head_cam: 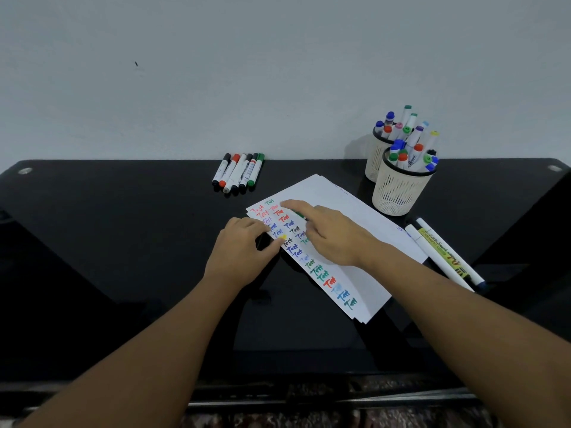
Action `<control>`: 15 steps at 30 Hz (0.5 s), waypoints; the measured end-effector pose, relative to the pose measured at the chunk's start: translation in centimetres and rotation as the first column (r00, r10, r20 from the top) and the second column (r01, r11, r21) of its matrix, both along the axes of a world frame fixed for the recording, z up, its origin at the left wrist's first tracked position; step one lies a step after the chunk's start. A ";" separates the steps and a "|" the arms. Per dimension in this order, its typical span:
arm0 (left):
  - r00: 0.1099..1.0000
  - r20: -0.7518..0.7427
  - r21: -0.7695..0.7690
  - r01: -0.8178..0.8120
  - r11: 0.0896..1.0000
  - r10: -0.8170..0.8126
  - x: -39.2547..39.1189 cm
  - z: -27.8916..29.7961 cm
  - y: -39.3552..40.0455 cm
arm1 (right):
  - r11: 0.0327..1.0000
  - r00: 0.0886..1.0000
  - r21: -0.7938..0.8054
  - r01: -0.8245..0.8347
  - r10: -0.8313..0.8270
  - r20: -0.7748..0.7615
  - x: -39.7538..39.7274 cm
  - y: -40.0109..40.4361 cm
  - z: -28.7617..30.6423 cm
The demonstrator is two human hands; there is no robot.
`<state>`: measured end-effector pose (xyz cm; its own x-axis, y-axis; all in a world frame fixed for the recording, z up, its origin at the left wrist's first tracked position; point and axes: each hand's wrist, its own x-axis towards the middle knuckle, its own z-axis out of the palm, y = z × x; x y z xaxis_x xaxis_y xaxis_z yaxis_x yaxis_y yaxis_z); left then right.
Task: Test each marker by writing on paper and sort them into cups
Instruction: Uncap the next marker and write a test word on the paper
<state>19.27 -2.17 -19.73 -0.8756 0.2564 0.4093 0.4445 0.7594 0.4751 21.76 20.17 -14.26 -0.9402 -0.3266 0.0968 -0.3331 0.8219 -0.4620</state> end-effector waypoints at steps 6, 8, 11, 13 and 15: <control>1.000 -0.002 -0.035 0.007 0.999 -0.008 0.1 0.3 0.2 | 0.911 0.970 -0.353 0.213 -0.153 0.191 -0.3 0.3 1.8; 1.000 0.001 -0.043 0.011 0.999 -0.011 0.1 0.3 0.2 | 0.898 0.962 -0.368 0.241 -0.172 0.212 -0.5 0.8 2.5; 1.000 0.003 -0.062 0.004 0.998 -0.004 0.0 0.3 0.2 | 0.929 0.967 -0.279 0.244 -0.210 0.144 -0.7 1.7 3.5; 1.000 0.002 -0.071 0.002 0.997 -0.002 -0.1 0.2 0.2 | 0.920 0.955 -0.258 0.297 -0.289 0.067 -0.6 2.0 4.2; 1.000 -0.006 -0.077 0.005 0.997 -0.006 -0.1 0.2 0.2 | 0.899 0.934 -0.268 0.348 -0.357 0.014 -0.9 2.3 4.7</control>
<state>19.19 -2.00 -19.58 -0.8715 0.2923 0.3938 0.4517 0.7910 0.4127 20.90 22.51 -9.56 -0.9835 0.0670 0.1679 -0.0639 0.7400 -0.6695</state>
